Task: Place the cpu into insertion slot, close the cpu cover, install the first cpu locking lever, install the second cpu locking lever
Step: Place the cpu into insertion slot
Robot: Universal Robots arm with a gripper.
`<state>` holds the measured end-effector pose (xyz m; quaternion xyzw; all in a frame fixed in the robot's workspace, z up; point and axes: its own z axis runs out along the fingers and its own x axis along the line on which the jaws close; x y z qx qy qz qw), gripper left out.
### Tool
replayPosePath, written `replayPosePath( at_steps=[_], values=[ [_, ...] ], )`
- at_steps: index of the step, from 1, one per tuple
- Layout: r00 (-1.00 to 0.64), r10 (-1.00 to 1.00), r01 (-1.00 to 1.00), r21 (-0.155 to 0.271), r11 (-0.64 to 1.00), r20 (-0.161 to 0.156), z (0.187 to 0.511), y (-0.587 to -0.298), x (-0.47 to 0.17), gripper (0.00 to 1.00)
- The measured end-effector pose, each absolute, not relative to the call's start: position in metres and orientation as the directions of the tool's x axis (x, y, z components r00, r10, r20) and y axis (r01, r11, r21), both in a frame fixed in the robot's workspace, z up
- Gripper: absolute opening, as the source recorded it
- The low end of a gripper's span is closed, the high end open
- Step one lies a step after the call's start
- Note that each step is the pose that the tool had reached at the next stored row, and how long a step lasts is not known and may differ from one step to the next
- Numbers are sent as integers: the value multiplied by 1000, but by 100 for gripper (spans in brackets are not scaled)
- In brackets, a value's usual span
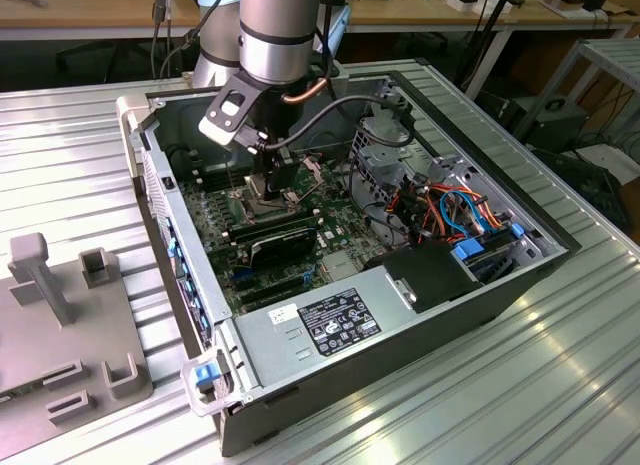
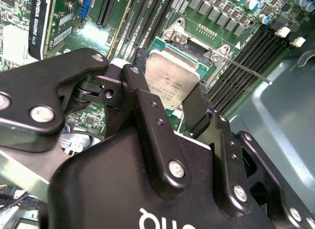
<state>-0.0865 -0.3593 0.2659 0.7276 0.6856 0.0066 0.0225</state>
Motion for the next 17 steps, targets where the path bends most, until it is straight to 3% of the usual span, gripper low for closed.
replayPosePath(
  at_steps=[17],
  values=[
    [58,998,998,42,-57,-21,262,-357,-80,55]
  ],
)
